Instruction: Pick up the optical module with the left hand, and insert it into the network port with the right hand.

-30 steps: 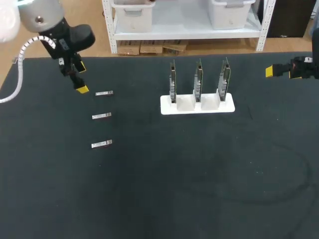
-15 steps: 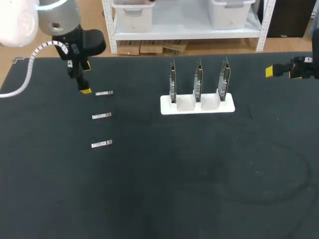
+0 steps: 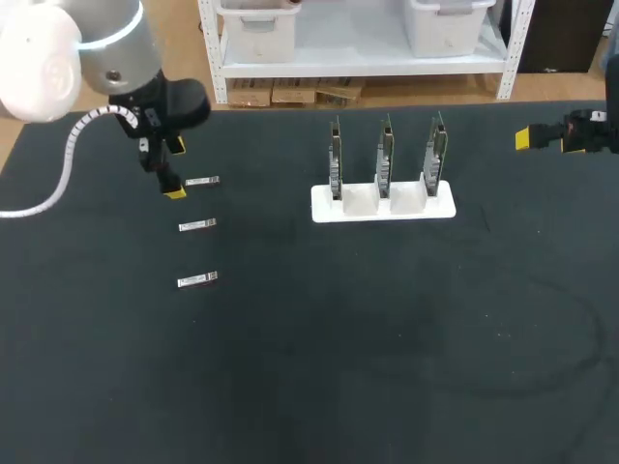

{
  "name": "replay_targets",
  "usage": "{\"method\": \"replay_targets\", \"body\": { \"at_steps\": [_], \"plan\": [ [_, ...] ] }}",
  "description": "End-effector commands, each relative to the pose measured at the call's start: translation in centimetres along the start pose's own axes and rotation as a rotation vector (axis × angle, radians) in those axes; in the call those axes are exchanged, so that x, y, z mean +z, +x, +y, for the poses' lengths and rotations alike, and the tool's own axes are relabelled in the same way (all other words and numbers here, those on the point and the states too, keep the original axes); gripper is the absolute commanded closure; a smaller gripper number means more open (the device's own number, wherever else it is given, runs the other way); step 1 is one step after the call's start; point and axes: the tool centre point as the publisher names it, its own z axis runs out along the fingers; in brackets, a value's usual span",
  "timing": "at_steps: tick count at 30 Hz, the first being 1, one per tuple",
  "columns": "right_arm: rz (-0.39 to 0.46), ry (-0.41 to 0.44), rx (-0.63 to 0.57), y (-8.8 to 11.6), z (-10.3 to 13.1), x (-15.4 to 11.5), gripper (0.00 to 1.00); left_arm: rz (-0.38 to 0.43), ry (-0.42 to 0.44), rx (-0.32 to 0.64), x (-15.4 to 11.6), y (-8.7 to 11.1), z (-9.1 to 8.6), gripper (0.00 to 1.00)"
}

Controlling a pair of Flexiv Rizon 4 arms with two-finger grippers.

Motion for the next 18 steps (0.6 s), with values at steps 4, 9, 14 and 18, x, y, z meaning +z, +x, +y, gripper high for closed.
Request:
{"method": "replay_targets", "body": {
  "at_steps": [4, 9, 14, 18],
  "plan": [
    [0.0, 0.004, 0.001, 0.0, 0.1, 0.0, 0.0, -0.007, 0.021, 0.014, 1.0, -0.4, 1.4, 0.0],
    [0.0, 0.004, 0.001, 0.0, 0.1, 0.0, 0.0, -0.009, 0.035, 0.019, 1.6, -1.0, 2.3, 0.0],
    [0.0, 0.004, 0.001, 0.0, 0.1, 0.0, 0.0, -0.002, 0.042, 0.05, 1.9, -1.9, 2.9, 0.0],
    [0.0, 0.004, 0.001, 0.0, 0.1, 0.0, 0.0, -0.009, 0.048, 0.046, 2.0, -2.2, 3.0, 0.0]
  ]
}}
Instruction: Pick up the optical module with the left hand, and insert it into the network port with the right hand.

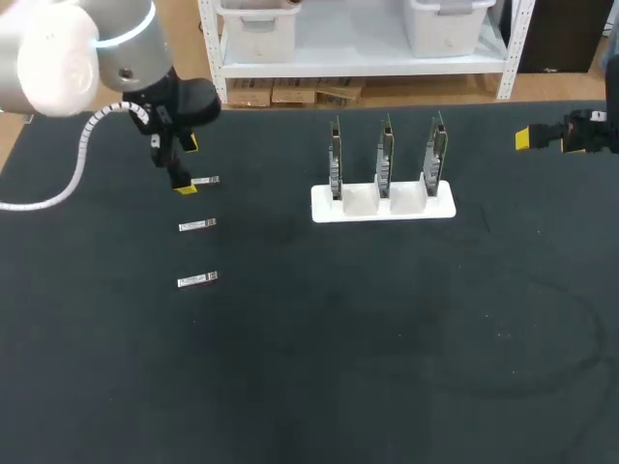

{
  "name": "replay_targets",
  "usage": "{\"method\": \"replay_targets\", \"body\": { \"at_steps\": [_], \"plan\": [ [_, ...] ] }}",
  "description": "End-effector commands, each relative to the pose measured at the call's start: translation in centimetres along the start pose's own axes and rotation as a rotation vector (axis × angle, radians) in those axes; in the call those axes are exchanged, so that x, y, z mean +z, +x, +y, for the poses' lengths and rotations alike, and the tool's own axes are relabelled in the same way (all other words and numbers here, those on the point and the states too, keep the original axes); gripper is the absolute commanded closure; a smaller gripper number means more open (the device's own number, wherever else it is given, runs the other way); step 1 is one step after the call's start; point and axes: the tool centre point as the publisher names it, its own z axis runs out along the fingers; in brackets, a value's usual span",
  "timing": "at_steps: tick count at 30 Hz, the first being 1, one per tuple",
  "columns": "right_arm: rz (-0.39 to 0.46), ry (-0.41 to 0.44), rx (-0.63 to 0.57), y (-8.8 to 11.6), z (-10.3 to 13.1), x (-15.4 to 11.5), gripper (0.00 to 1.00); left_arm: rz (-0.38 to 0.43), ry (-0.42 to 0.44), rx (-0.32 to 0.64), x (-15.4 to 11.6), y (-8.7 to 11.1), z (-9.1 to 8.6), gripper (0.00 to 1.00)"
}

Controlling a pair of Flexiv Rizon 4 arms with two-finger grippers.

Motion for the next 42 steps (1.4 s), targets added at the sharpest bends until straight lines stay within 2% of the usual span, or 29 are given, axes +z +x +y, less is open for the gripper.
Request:
{"method": "replay_targets", "body": {
  "at_steps": [1, 17, 18, 20, 22, 24, 25, 26, 27, 31, 36, 42],
  "plan": [
    [0.0, 0.004, 0.001, 0.0, 0.1, 0.0, 0.0, 0.005, 0.027, -0.004, 0.1, -0.5, 0.9, 0.0],
    [0.0, 0.004, 0.001, 0.0, 0.1, 0.0, 0.0, 0.006, 0.025, -0.017, -0.1, -0.7, 0.8, 0.0],
    [0.0, 0.004, 0.001, 0.0, 0.1, 0.0, 0.0, 0.002, -0.002, -0.01, -0.2, -0.5, 0.8, 0.0],
    [0.0, 0.004, 0.001, 0.0, 0.1, 0.0, 0.0, 0.045, -0.002, -0.041, 0.0, -0.3, 0.8, 0.0],
    [0.0, 0.004, 0.001, 0.0, 0.1, 0.0, 0.0, 0.024, -0.022, -0.06, 0.0, -0.1, 0.8, 0.0],
    [0.0, 0.004, 0.001, 0.0, 0.1, 0.0, 0.0, 0.054, -0.034, -0.07, 0.1, 0.1, 0.6, 0.0],
    [0.0, 0.004, 0.001, 0.0, 0.1, 0.0, 0.0, 0.029, -0.035, -0.064, 0.3, 0.1, 0.5, 0.0],
    [0.0, 0.004, 0.001, 0.0, 0.1, 0.0, 0.0, -0.055, -0.027, -0.087, 0.3, 0.4, 0.5, 0.0],
    [0.0, 0.004, 0.001, 0.0, 0.1, 0.0, 0.0, -0.074, -0.024, -0.097, 0.3, 0.6, 0.5, 0.0],
    [0.0, 0.004, 0.001, 0.0, 0.1, 0.0, 0.0, -0.062, -0.039, -0.091, 0.5, 0.9, 0.4, 0.0],
    [0.0, 0.004, 0.001, 0.0, 0.1, 0.0, 0.0, 0.025, -0.04, -0.052, 1.1, 1.2, 0.4, 0.0],
    [0.0, 0.004, 0.001, 0.0, 0.1, 0.0, 0.0, 0.063, -0.03, -0.034, 1.7, 1.3, 0.4, 0.0]
  ]
}}
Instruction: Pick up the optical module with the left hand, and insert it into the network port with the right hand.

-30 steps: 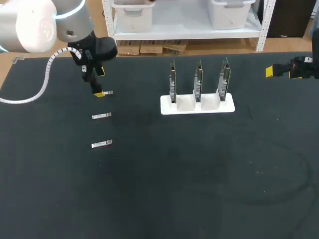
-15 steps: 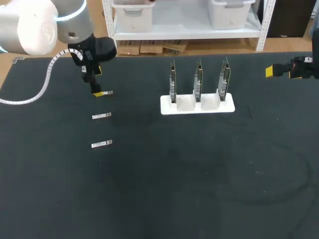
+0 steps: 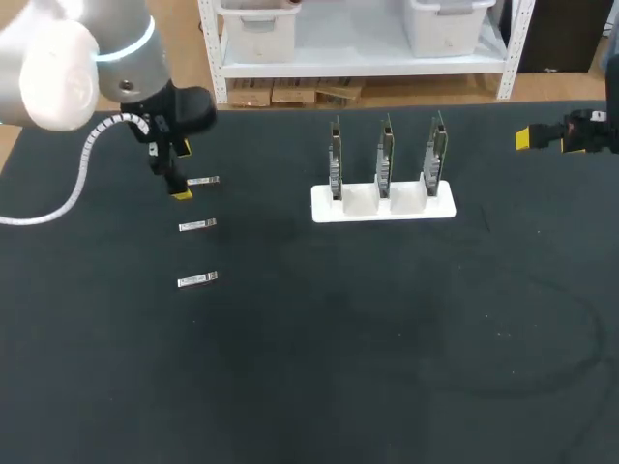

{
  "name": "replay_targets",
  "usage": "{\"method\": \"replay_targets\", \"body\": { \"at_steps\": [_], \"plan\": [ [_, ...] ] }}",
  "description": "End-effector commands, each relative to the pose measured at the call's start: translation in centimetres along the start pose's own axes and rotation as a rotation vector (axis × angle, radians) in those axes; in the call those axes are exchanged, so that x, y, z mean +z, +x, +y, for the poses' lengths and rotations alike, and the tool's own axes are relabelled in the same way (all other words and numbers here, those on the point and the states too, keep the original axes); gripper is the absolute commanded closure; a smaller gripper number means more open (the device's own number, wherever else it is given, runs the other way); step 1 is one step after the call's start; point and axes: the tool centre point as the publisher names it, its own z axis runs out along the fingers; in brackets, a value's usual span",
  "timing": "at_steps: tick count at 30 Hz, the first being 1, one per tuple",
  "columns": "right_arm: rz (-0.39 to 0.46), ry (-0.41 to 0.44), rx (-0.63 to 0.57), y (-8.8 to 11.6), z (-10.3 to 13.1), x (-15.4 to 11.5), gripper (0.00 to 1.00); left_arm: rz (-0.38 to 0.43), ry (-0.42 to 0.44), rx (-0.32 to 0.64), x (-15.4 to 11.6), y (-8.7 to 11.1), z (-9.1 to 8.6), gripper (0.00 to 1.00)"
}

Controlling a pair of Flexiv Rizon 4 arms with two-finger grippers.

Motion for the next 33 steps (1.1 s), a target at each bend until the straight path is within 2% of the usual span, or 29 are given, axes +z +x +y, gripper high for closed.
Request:
{"method": "replay_targets", "body": {
  "at_steps": [1, 9, 21, 27, 33],
  "plan": [
    [0.0, 0.004, 0.001, 0.0, 0.1, 0.0, 0.0, 0.019, 0.008, 0.004, 0.3, -0.5, 0.2, 0.0],
    [0.0, 0.004, 0.001, 0.0, 0.1, 0.0, 0.0, 0.043, 0.018, 0.007, 1.0, -0.8, 0.2, 0.0],
    [0.0, 0.004, 0.001, 0.0, 0.1, 0.0, 0.0, 0.108, -0.012, -0.002, 1.8, 0.2, 0.7, 0.0],
    [0.0, 0.004, 0.001, 0.0, 0.1, 0.0, 0.0, 0.06, -0.011, -0.051, 2.3, 0.4, 1.1, 0.0],
    [0.0, 0.004, 0.001, 0.0, 0.1, 0.0, 0.0, 0.047, 0.009, -0.069, 2.9, 0.0, 1.3, 0.0]
  ]
}}
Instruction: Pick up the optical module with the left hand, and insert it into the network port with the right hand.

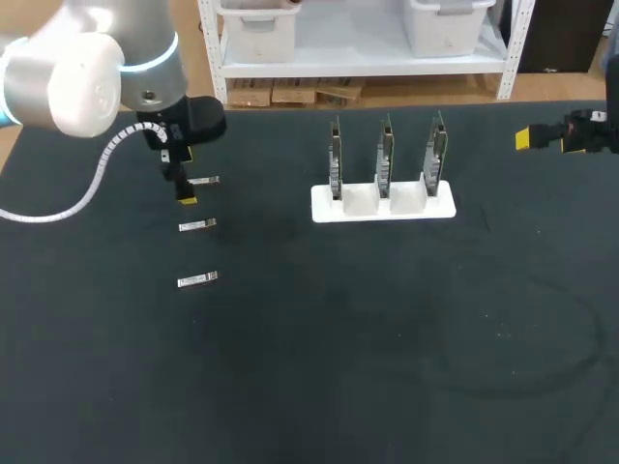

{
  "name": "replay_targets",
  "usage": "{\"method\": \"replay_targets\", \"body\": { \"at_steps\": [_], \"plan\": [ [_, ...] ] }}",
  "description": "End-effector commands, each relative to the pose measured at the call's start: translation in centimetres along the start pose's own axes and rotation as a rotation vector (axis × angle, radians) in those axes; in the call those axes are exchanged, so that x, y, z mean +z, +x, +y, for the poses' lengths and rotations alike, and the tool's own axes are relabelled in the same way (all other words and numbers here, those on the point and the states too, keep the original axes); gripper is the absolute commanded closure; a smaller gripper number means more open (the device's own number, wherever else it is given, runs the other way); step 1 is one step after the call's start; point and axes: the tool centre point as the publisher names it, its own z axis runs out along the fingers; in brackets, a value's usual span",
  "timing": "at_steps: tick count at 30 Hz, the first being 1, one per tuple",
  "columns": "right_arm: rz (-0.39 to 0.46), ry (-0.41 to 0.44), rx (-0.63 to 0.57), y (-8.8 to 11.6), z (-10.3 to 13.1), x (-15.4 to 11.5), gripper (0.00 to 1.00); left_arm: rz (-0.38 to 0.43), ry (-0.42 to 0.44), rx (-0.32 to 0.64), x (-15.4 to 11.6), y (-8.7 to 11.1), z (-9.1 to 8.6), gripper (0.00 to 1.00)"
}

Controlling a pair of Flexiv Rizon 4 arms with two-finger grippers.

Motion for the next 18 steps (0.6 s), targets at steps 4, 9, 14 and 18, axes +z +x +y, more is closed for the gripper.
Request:
{"method": "replay_targets", "body": {
  "at_steps": [4, 9, 14, 18],
  "plan": [
    [0.0, 0.004, 0.001, 0.02, 0.09, -0.02, 0.0, -0.002, 0.028, 0.0, 0.89, -0.19, 0.63, 0.0],
    [0.0, 0.004, 0.001, 0.02, 0.09, -0.02, 0.0, 0.004, 0.034, 0.003, 1.06, -0.14, 0.95, 0.0],
    [0.0, 0.004, 0.001, 0.02, 0.09, -0.02, 0.0, 0.003, 0.041, 0.0, 1.2, -0.03, 1.13, 0.0],
    [0.0, 0.004, 0.001, 0.02, 0.09, -0.02, 0.0, 0.004, 0.046, 0.0, 1.28, -0.01, 1.23, 0.0]
  ]
}}
